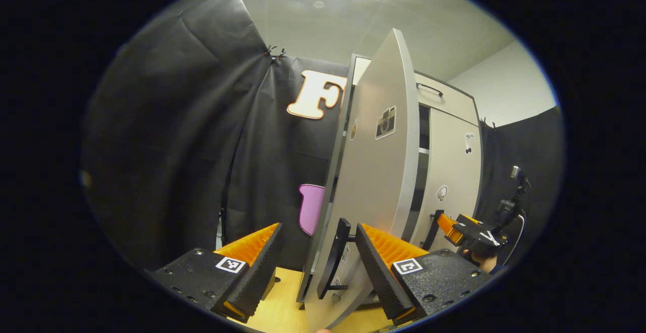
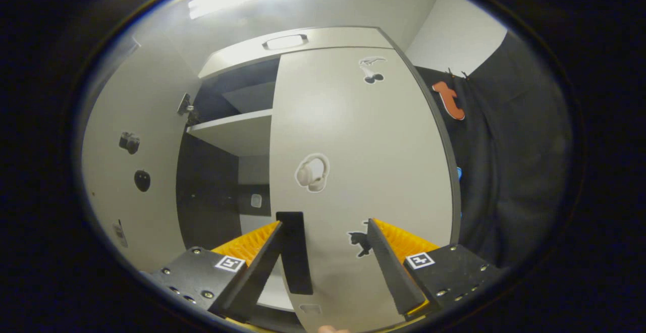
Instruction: Grasp the bottle in the cabinet with the left hand and place it on the coaster, then close the right door with the right hand and the left door with the left hand.
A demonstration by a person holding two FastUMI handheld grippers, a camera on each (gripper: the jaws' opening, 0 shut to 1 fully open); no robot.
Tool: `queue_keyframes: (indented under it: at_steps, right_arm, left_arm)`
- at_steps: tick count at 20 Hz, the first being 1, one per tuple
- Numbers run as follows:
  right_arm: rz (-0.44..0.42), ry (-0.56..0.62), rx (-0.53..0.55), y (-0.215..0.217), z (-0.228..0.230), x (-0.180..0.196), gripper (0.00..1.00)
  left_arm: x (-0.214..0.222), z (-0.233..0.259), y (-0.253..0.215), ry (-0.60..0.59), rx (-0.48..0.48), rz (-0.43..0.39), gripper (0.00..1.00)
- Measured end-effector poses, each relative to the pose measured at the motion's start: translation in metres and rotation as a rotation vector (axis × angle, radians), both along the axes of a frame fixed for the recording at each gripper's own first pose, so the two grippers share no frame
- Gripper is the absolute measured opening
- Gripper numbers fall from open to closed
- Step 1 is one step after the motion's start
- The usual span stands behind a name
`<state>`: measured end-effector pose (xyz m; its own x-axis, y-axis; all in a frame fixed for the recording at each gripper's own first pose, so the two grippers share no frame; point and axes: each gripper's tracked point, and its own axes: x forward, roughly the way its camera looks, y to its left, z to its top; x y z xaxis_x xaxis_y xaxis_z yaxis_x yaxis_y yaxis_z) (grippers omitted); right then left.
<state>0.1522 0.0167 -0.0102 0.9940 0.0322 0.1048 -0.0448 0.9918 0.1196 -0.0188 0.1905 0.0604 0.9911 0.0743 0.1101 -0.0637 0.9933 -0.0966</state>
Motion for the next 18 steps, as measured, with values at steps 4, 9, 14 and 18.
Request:
queue_keyframes:
  at_steps: [4, 9, 14, 18]
  right_arm:
    - [-0.011, 0.012, 0.011, -0.013, -0.002, -0.004, 1.00]
    - [-0.026, 0.011, 0.001, -0.028, 0.000, -0.015, 1.00]
    - [-0.066, 0.032, -0.009, -0.053, -0.006, -0.027, 1.00]
    - [-0.105, 0.055, -0.021, -0.076, -0.011, -0.041, 1.00]
  left_arm:
    - [0.003, -0.003, -0.014, 0.001, -0.037, -0.037, 0.91]
    - [0.016, -0.008, -0.048, 0.015, -0.033, -0.114, 0.91]
    - [0.023, -0.012, -0.064, 0.015, -0.090, -0.157, 0.91]
    - [0.031, -0.015, -0.078, 0.021, -0.113, -0.182, 0.91]
